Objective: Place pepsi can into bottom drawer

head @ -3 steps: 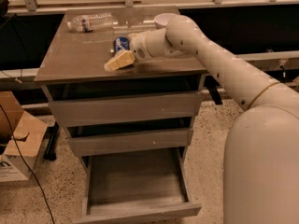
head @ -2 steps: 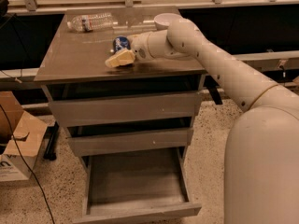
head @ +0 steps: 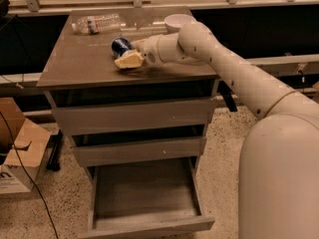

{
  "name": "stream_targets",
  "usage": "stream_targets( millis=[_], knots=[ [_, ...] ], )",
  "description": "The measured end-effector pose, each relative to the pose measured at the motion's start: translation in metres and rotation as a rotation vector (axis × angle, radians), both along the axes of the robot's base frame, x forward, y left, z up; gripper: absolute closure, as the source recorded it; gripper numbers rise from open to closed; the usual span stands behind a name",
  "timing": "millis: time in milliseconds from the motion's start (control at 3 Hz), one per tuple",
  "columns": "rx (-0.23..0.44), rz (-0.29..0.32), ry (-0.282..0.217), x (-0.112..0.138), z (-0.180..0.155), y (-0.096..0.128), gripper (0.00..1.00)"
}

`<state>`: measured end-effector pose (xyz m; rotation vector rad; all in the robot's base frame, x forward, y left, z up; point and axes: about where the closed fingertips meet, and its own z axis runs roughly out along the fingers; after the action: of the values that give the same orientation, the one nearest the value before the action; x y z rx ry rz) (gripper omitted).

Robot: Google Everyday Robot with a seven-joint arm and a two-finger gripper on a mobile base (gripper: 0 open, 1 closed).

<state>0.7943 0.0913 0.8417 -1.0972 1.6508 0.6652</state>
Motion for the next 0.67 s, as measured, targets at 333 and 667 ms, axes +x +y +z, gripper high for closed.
stream_targets(
  millis=[333, 667],
  knots=[
    [-0.013, 0.055, -0.037, -0.009, 0.014, 0.01, 0.96],
    [-0.025, 0.167, -0.088, -0.039, 0.034, 0.018, 1.0]
  ],
)
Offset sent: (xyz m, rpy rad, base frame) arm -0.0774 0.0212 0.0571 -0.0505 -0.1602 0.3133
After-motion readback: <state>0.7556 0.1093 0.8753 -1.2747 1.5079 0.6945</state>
